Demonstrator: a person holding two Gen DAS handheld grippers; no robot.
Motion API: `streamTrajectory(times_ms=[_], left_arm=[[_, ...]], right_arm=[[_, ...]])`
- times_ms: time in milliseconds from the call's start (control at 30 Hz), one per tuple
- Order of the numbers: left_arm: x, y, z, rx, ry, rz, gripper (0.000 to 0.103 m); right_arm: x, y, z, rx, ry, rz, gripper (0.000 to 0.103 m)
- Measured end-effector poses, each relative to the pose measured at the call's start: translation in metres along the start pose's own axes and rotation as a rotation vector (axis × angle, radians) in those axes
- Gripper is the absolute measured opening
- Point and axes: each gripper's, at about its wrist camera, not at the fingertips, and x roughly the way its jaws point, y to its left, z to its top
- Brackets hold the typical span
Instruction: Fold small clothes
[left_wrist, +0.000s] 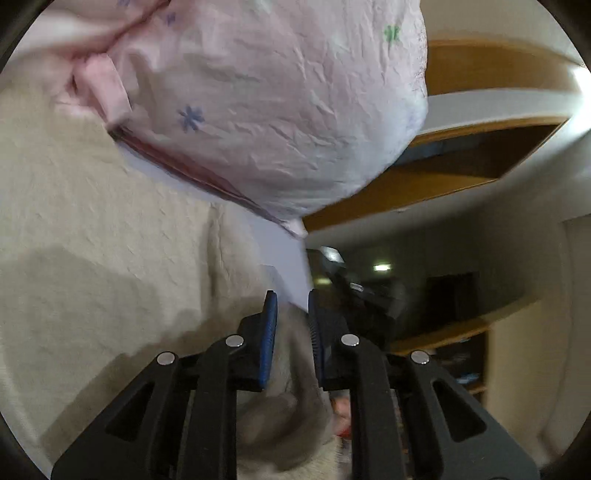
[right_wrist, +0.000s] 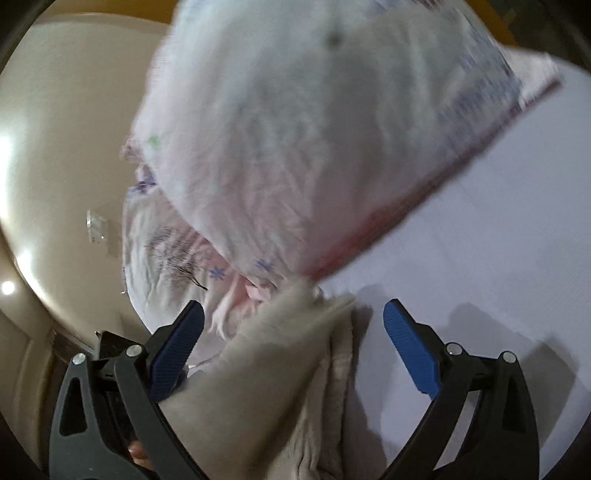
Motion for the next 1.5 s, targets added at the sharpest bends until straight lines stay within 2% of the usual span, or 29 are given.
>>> streamTrajectory(times_ms=[67, 100, 133, 167, 200, 267, 333, 433, 467, 533, 567, 633, 667, 733, 767, 800, 867, 900, 933, 1000, 1033, 1067, 1100, 1167, 1200, 1233, 1300, 1400, 1500], left_arm=[[-0.032, -0.006, -0.003, 0.073, -0.079, 0.042, 0.016], [-0.052, -0.008, -0.006, 0.108, -0.137, 0.087, 0.020], [-0.074, -0.010, -0.009, 0.136, -0.199, 0.168, 0.026], [-0.096, -0.008, -0.013, 0.156, -0.259, 0.282, 0.040], [-0.108, -0.005, -0.016, 0.166, -0.282, 0.353, 0.045], [-0.118, 0.005, -0.022, 0.175, -0.277, 0.481, 0.045], [-0.122, 0.021, -0.030, 0.159, -0.232, 0.546, 0.045], [-0.113, 0.034, -0.043, 0.147, -0.193, 0.552, 0.053], [-0.113, 0.034, -0.046, 0.152, -0.189, 0.547, 0.062], [-0.103, 0.035, -0.050, 0.173, -0.177, 0.566, 0.071], [-0.096, 0.036, -0.052, 0.189, -0.170, 0.594, 0.074], [-0.087, 0.041, -0.056, 0.186, -0.163, 0.614, 0.076], [-0.083, 0.045, -0.057, 0.180, -0.162, 0.602, 0.075], [-0.079, 0.044, -0.058, 0.211, -0.166, 0.613, 0.064], [-0.082, 0.041, -0.059, 0.233, -0.164, 0.609, 0.049], [-0.089, 0.040, -0.061, 0.241, -0.164, 0.586, 0.038], [-0.108, 0.035, -0.063, 0.236, -0.163, 0.530, 0.036], [-0.122, 0.032, -0.066, 0.259, -0.184, 0.536, 0.036], [-0.137, 0.029, -0.070, 0.301, -0.216, 0.583, 0.037], [-0.153, 0.033, -0.071, 0.323, -0.241, 0.675, 0.039], [-0.159, 0.039, -0.071, 0.301, -0.243, 0.692, 0.040], [-0.162, 0.049, -0.070, 0.252, -0.235, 0.683, 0.042], [-0.163, 0.055, -0.071, 0.229, -0.234, 0.672, 0.045], [-0.160, 0.055, -0.074, 0.248, -0.254, 0.688, 0.049], [-0.159, 0.055, -0.074, 0.262, -0.257, 0.701, 0.052], [-0.155, 0.055, -0.073, 0.271, -0.256, 0.714, 0.054], [-0.153, 0.055, -0.073, 0.279, -0.253, 0.743, 0.058], [-0.156, 0.051, -0.073, 0.300, -0.272, 0.771, 0.064], [-0.158, 0.034, -0.083, 0.352, -0.315, 0.818, 0.064]], right_arm=[[0.007, -0.001, 0.000, 0.018, 0.058, -0.001, 0.098], [0.014, -0.001, -0.002, 0.022, 0.106, -0.002, 0.098], [0.019, 0.001, -0.004, 0.019, 0.137, -0.003, 0.098], [0.025, 0.002, -0.007, 0.012, 0.174, -0.013, 0.098], [0.033, 0.004, -0.011, -0.001, 0.217, -0.033, 0.098], [0.043, 0.006, -0.017, -0.025, 0.263, -0.070, 0.098], [0.050, 0.008, -0.022, -0.054, 0.288, -0.097, 0.097], [0.055, 0.012, -0.029, -0.094, 0.298, -0.096, 0.093], [0.058, 0.012, -0.032, -0.099, 0.315, -0.082, 0.089], [0.068, 0.010, -0.040, -0.111, 0.352, -0.097, 0.057], [0.069, 0.011, -0.043, -0.125, 0.341, -0.105, 0.053], [0.071, 0.004, -0.045, -0.073, 0.360, -0.043, 0.036], [0.073, 0.002, -0.047, -0.044, 0.361, -0.012, 0.035], [0.074, 0.008, -0.052, -0.042, 0.353, 0.040, 0.032], [0.073, 0.011, -0.053, -0.047, 0.351, 0.075, 0.031], [0.074, 0.020, -0.058, -0.060, 0.352, 0.138, 0.030], [0.080, 0.043, -0.069, -0.131, 0.361, 0.208, 0.030], [0.084, 0.053, -0.074, -0.174, 0.363, 0.202, 0.030], [0.089, 0.061, -0.078, -0.220, 0.355, 0.159, 0.034], [0.096, 0.075, -0.084, -0.343, 0.303, -0.051, 0.044], [0.094, 0.076, -0.084, -0.360, 0.270, -0.096, 0.049], [0.090, 0.076, -0.083, -0.356, 0.252, -0.096, 0.054], [0.082, 0.073, -0.081, -0.322, 0.229, -0.055, 0.064], [0.077, 0.068, -0.080, -0.303, 0.231, -0.013, 0.069], [0.081, 0.070, -0.084, -0.324, 0.254, 0.003, 0.057], [0.091, 0.074, -0.090, -0.362, 0.283, -0.017, 0.010], [0.098, 0.071, -0.087, -0.387, 0.245, -0.103, 0.008], [0.098, 0.059, -0.073, -0.332, 0.171, -0.188, 0.008], [0.087, 0.063, -0.073, -0.384, 0.084, -0.296, 0.008]])
